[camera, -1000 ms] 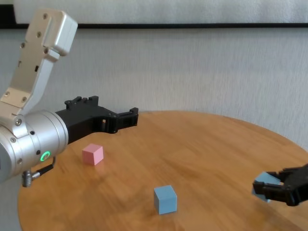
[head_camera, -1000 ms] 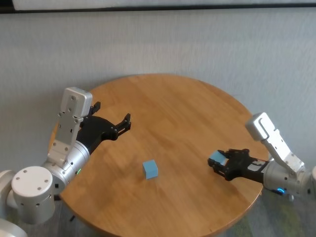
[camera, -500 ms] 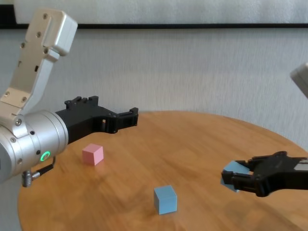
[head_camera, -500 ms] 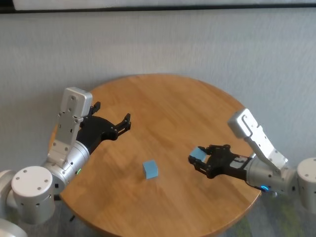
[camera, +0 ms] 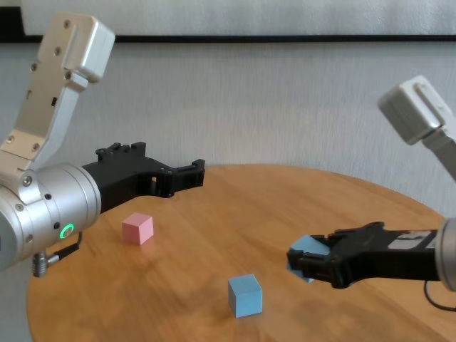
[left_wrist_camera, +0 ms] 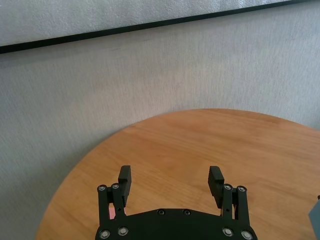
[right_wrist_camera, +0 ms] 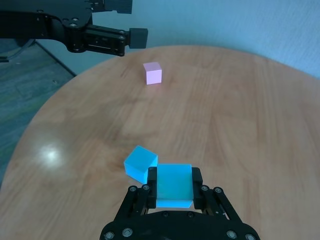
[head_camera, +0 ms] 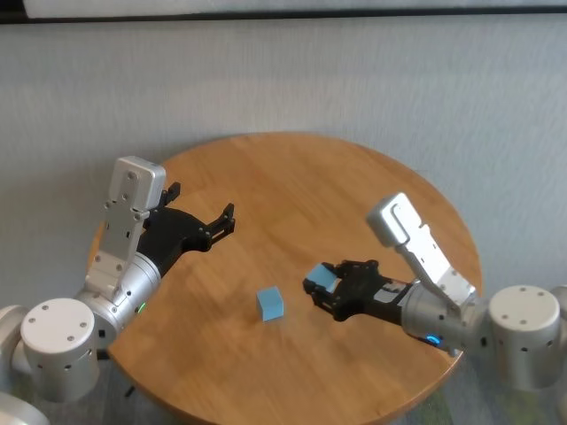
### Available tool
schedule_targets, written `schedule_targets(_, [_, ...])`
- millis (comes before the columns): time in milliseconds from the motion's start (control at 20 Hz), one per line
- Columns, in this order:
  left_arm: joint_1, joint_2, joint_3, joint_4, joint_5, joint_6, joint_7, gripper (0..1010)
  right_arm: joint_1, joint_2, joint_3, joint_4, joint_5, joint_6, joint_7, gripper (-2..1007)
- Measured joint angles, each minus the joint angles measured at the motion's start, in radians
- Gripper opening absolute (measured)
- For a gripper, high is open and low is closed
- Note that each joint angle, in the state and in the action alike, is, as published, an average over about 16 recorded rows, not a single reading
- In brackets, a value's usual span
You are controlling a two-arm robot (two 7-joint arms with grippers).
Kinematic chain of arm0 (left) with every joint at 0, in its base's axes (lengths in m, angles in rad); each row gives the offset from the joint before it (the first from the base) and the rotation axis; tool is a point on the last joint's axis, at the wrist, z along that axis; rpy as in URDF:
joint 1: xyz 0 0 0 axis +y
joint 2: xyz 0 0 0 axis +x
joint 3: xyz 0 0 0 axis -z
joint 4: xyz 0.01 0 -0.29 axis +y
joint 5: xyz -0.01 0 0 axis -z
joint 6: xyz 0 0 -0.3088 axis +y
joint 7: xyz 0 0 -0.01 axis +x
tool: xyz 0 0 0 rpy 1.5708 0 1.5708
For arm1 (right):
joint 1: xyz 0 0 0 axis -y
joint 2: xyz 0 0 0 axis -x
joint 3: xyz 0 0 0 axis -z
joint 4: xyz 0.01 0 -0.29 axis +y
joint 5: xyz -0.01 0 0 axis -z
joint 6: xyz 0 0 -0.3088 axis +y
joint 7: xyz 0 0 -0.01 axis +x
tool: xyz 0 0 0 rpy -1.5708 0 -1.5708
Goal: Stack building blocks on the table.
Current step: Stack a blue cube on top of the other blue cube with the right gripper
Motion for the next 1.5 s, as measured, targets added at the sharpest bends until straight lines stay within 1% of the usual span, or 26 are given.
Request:
schedule_targets(150, [0.000,0.000,0.000,0.000,0.000,0.000,0.000,1002,-0.009,-0.023,-0.007,-0.022,-0.014,0.037,-0.030,362])
schedule_targets(400, [0.000,0.000,0.000,0.000,0.000,0.000,0.000,1002,-0.021,-0.056,-0.018,-0.058,-0.042,0.096,-0.072,362])
schedule_targets(700, [0.000,0.000,0.000,0.000,0.000,0.000,0.000,1001,-0.021,-0.095,-0.030,-0.083,-0.079,0.159,-0.119,362])
schedule_targets(900, [0.000,0.000,0.000,0.000,0.000,0.000,0.000,1001,-0.010,-0.123,-0.036,-0.079,-0.102,0.190,-0.141,362])
schedule_targets(1200, [0.000,0.000,0.000,0.000,0.000,0.000,0.000,1001,0.010,-0.165,-0.040,-0.050,-0.130,0.224,-0.166,362])
schedule_targets(1500, [0.000,0.000,0.000,0.000,0.000,0.000,0.000,1002,0.020,-0.197,-0.042,-0.026,-0.147,0.244,-0.171,362])
